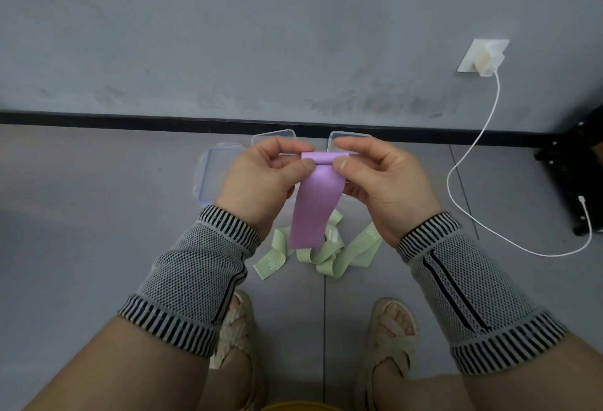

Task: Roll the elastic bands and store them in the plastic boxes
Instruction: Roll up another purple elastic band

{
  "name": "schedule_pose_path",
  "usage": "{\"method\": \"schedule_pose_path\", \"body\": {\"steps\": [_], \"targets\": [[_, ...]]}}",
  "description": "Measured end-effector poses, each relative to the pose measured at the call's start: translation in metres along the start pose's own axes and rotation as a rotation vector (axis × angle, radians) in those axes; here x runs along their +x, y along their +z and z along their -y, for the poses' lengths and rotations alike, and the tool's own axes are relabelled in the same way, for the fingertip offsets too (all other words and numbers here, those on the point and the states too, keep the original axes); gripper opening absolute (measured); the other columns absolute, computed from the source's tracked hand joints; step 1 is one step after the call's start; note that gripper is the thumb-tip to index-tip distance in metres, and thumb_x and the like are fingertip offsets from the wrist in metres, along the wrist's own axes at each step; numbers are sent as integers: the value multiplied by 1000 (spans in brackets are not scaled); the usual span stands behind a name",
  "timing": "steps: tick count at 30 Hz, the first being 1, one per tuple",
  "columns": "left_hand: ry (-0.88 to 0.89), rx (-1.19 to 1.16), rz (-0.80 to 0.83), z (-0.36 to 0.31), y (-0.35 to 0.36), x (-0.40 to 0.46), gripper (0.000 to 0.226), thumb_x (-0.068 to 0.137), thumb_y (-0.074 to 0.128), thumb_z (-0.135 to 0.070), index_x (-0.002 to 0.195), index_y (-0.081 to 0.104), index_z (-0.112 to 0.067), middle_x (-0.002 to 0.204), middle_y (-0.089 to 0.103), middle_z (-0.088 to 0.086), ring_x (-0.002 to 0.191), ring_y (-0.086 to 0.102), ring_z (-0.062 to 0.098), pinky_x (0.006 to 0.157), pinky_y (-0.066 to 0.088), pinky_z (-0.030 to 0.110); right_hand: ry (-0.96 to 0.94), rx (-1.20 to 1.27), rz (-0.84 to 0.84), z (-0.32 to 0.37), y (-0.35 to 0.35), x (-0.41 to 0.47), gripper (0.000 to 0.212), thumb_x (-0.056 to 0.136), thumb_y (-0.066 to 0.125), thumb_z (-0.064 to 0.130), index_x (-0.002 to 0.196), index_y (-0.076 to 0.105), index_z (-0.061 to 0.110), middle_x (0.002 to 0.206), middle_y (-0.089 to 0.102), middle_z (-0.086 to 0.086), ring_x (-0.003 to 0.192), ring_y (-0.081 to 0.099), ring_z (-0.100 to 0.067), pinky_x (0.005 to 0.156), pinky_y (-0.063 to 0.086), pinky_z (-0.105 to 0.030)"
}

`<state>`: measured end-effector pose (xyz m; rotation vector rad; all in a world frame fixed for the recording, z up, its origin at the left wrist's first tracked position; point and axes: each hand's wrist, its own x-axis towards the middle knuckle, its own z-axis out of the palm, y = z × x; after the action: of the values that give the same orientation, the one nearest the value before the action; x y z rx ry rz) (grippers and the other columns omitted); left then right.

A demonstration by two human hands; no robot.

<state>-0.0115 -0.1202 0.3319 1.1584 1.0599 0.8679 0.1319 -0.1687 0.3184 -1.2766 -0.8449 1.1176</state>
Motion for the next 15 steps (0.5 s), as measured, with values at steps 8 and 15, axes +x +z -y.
{"method": "schedule_pose_path", "body": {"steps": [8, 15], "targets": [[-33, -12, -16, 1, 4, 0, 21, 82, 60, 6, 85, 64, -15, 66, 63, 3, 54, 41, 13, 51, 34, 22, -14, -68, -67, -1, -2, 2, 16, 84, 66, 3, 81, 71, 17, 82, 72, -9, 77, 68, -20, 72, 55, -36], [-36, 43, -2, -1, 3, -1, 7, 85, 64, -7, 83, 66, -13, 63, 66, -6, 54, 58, 4, 47, 37, 12, -27, -55, -59, 2, -1, -1, 17, 82, 65, -2, 82, 69, 14, 80, 71, -11, 76, 68, -20, 73, 57, -35]]}}
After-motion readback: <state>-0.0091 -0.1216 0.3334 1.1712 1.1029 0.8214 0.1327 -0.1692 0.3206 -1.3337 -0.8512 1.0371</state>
